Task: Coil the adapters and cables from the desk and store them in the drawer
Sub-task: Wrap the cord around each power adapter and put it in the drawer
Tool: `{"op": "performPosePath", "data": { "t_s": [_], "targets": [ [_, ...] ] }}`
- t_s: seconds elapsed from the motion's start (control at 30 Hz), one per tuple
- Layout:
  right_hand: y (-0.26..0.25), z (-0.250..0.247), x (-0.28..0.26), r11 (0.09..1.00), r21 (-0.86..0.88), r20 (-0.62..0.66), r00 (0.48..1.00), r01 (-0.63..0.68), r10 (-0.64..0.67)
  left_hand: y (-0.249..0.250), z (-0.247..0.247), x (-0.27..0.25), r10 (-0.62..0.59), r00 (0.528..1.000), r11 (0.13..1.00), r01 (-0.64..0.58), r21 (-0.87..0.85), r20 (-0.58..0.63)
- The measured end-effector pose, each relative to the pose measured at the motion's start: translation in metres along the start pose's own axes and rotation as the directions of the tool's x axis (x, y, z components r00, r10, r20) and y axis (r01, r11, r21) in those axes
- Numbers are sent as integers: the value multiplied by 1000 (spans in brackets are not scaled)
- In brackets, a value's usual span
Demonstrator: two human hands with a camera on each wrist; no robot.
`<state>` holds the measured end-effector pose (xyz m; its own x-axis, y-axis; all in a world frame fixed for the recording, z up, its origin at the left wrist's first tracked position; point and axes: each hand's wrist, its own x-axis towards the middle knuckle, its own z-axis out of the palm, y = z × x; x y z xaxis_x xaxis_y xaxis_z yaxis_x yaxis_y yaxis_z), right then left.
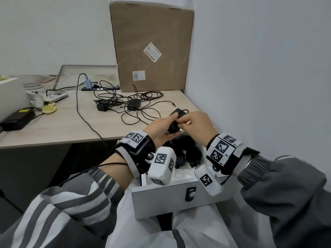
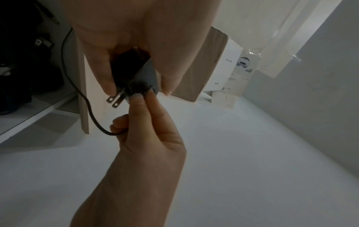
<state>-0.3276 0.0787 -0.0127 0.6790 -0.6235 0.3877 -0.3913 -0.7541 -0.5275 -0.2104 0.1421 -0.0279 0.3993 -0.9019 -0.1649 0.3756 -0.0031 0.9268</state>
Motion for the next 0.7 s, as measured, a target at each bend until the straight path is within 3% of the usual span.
{"op": "performPosePath", "data": {
  "t_s": [0.23, 0.47, 0.6, 0.7],
  "targets": [
    [3, 1, -7, 976, 215, -86, 996, 20, -2, -9, 0, 3, 91, 991, 993, -98, -64, -97],
    [19, 9, -14, 930, 368, -46, 999, -6, 25, -5, -2, 2, 102, 972, 981, -134, -140, -212],
    [27, 15, -17, 950, 314, -15, 1000, -5, 10, -3, -3, 2, 41, 979, 963, -91, -253, -198],
    [36, 16, -19, 939, 343, 18, 1000, -28, 23, 2, -7, -4, 15, 994, 952, -47, -303, -109]
  ]
}}
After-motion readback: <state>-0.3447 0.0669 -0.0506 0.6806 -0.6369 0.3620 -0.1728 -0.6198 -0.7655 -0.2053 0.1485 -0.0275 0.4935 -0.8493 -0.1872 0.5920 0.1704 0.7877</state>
